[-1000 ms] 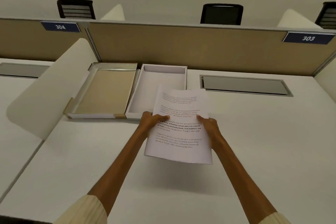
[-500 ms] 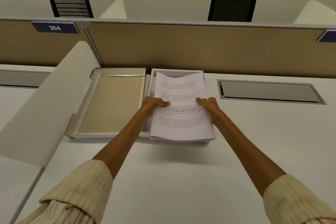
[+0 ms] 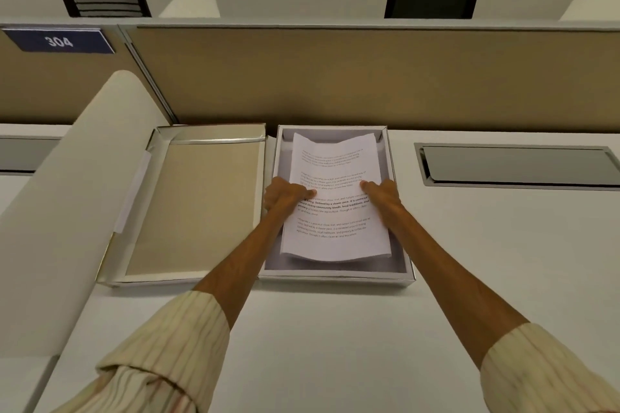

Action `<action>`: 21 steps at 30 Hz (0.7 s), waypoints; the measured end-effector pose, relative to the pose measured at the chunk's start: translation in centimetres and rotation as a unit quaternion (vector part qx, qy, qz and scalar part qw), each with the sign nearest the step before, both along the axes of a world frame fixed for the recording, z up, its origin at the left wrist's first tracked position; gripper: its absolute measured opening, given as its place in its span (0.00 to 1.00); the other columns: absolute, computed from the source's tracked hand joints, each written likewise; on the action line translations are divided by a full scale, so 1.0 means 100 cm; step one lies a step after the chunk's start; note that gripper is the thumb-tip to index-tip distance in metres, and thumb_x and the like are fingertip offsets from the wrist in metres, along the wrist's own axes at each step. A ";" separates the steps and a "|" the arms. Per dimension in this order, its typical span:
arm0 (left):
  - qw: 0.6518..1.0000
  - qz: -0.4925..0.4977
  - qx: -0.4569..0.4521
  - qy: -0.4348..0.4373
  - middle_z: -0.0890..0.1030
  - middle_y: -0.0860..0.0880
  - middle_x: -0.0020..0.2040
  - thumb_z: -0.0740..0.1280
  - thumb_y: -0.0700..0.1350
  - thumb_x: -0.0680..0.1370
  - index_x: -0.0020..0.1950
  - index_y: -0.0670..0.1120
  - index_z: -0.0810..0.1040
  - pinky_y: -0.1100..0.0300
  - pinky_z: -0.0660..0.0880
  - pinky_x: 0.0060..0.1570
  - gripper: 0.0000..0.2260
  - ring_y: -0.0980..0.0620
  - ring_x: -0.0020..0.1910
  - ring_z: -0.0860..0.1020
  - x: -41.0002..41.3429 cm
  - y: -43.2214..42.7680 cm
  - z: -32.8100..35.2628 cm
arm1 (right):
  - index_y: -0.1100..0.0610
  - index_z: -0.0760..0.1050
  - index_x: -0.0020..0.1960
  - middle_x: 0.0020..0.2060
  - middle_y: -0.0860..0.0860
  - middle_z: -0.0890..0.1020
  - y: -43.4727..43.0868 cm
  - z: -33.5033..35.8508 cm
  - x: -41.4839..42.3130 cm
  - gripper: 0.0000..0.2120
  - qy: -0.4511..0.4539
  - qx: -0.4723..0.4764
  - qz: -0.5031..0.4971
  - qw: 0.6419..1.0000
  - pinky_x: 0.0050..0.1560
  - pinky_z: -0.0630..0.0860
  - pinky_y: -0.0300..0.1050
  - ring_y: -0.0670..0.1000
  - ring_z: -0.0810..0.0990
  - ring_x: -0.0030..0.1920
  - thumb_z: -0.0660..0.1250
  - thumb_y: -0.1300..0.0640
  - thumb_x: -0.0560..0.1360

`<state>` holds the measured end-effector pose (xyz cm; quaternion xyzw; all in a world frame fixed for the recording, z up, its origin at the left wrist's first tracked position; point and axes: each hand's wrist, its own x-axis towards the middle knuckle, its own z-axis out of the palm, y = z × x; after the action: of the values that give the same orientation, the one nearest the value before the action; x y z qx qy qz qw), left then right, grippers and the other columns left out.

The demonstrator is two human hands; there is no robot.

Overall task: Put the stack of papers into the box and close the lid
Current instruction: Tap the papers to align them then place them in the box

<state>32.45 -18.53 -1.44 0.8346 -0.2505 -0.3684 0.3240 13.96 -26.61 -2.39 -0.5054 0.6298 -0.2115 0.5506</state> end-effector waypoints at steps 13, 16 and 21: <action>0.993 -0.039 0.024 -0.107 0.82 0.43 0.59 0.73 0.56 0.72 0.60 0.42 0.75 0.52 0.79 0.52 0.24 0.41 0.53 0.83 0.000 -0.003 -0.007 | 0.64 0.70 0.64 0.60 0.60 0.79 0.000 -0.014 0.010 0.19 0.118 -0.045 0.004 0.992 0.49 0.76 0.47 0.59 0.80 0.55 0.61 0.52 0.80; 0.995 -0.011 0.019 -0.098 0.82 0.42 0.58 0.71 0.58 0.74 0.60 0.41 0.76 0.51 0.78 0.51 0.24 0.41 0.55 0.82 0.001 -0.003 -0.006 | 0.66 0.67 0.68 0.63 0.61 0.77 0.000 -0.011 0.010 0.22 0.156 -0.032 0.023 0.987 0.59 0.76 0.52 0.61 0.78 0.61 0.61 0.52 0.80; 0.991 -0.005 0.012 -0.130 0.83 0.42 0.54 0.73 0.52 0.73 0.47 0.43 0.72 0.58 0.72 0.39 0.16 0.41 0.50 0.83 0.002 0.005 -0.002 | 0.68 0.56 0.73 0.65 0.62 0.74 0.006 0.001 0.015 0.29 0.205 -0.053 0.028 0.977 0.63 0.76 0.55 0.63 0.76 0.64 0.61 0.52 0.80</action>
<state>32.67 -17.99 -1.64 0.8779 -0.2903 -0.2612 0.2770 15.49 -26.00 -2.30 -0.5840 0.7029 -0.1207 0.3878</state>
